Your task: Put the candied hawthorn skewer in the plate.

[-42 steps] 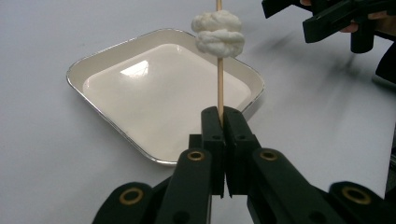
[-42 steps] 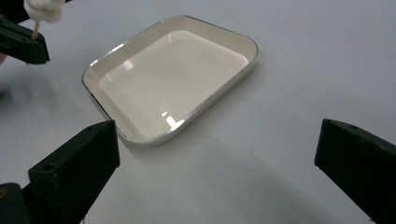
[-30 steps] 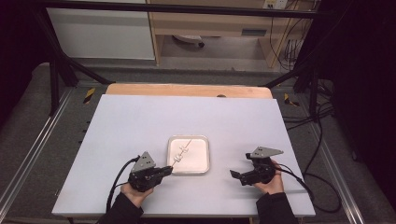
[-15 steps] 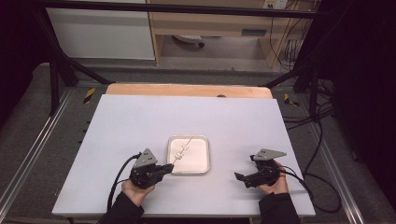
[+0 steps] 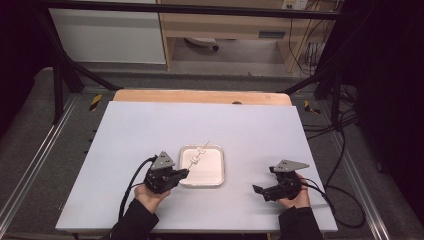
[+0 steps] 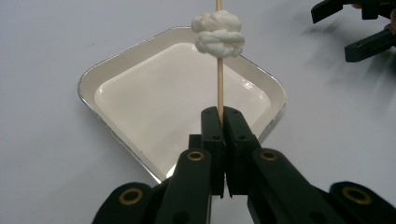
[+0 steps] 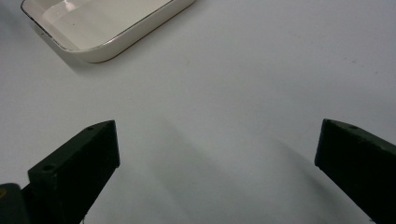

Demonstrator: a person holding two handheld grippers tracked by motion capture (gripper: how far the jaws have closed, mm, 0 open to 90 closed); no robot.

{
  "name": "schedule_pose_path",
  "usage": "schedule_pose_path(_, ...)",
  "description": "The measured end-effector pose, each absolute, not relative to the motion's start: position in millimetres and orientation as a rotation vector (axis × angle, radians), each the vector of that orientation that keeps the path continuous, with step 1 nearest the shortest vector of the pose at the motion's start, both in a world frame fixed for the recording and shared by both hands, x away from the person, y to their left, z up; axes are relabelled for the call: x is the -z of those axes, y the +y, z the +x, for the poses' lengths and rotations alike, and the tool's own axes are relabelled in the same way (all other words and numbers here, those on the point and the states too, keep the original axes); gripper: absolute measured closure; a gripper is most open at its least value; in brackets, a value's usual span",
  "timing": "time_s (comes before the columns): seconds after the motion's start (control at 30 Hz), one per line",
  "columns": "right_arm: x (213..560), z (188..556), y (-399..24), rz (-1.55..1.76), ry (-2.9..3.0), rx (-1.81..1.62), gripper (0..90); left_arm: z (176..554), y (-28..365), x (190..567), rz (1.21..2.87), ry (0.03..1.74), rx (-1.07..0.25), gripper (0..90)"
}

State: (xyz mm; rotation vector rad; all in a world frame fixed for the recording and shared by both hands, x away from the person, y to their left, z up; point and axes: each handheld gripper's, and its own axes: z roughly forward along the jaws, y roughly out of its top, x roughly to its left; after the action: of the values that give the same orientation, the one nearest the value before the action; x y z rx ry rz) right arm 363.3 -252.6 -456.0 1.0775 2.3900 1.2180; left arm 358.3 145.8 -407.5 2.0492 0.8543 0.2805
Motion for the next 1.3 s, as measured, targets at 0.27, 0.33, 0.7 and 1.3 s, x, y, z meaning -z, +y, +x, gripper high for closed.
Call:
schedule_pose_path(0.27,455.9,363.2,-252.4,1.077,2.39,-1.227,0.6,369.5,136.0,407.2,2.077,0.889,-0.285,87.9)
schedule_pose_path(0.33,456.2,363.4,-252.3,1.076,2.391,-1.225,0.6,372.7,132.7,407.6,2.086,0.891,-0.287,87.9)
schedule_pose_path(0.7,456.6,363.4,-252.0,1.082,2.391,-1.227,0.6,385.4,114.7,422.4,2.184,0.952,-0.295,87.9)
schedule_pose_path(1.3,457.3,363.2,-251.2,1.087,2.396,-1.223,0.6,387.1,110.1,434.5,2.309,1.026,-0.321,87.7)
